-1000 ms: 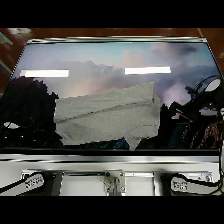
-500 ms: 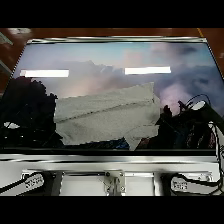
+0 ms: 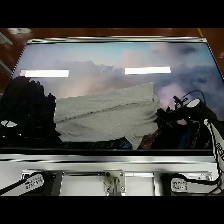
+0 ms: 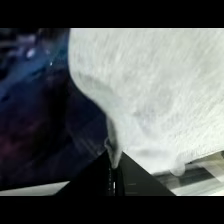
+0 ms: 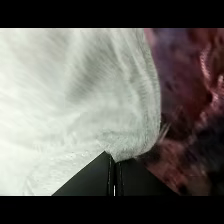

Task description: Fold the shirts.

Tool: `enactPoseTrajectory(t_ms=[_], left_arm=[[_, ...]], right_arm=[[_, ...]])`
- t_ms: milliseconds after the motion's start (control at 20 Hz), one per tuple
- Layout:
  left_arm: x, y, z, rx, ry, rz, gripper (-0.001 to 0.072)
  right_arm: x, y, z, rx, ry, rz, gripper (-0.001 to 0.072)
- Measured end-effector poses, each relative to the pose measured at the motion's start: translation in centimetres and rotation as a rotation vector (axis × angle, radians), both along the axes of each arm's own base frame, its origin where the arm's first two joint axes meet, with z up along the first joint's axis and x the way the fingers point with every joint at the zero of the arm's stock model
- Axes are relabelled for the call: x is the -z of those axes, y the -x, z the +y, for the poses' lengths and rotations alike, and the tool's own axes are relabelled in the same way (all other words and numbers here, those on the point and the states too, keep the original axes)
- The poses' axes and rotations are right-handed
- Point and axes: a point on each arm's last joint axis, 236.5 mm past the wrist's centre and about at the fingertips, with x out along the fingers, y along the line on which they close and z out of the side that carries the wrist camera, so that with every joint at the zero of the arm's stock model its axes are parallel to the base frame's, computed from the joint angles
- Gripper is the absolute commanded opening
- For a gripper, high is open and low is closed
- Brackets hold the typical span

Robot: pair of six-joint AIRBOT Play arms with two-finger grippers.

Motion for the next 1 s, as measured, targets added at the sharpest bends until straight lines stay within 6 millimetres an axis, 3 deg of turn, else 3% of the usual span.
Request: enactPoseTrajectory(t_ms=[150,300,500,750,1000], left_arm=[[-2.0,-2.7,1.4,-0.011,-0.048,-0.090,0.0034],[-4.3,-5.5,2.7,-0.038,-0.081,-0.164,0.0033],[-7.0,-9.1,4.1,-0.066,-0.114,-0.258,0.0033],[-8.6,-14.3,4.5,-0.071,-0.140,-0.336,0.0034],[-6.4,-18.5,3.7,-0.062,-0.113,-0.299,0.0033]], right_arm=[[-3.3,-3.1,0.4,-0.005,0.002,-0.120,0.0062],[-6.4,-6.8,2.1,0.006,0.000,-0.252,0.0063],[-9.4,-12.0,2.8,0.098,0.026,-0.413,0.0062],[-10.3,-17.3,2.9,0.180,0.020,-0.492,0.0063],[-8.4,-21.5,3.4,0.216,0.002,-0.492,0.0063]])
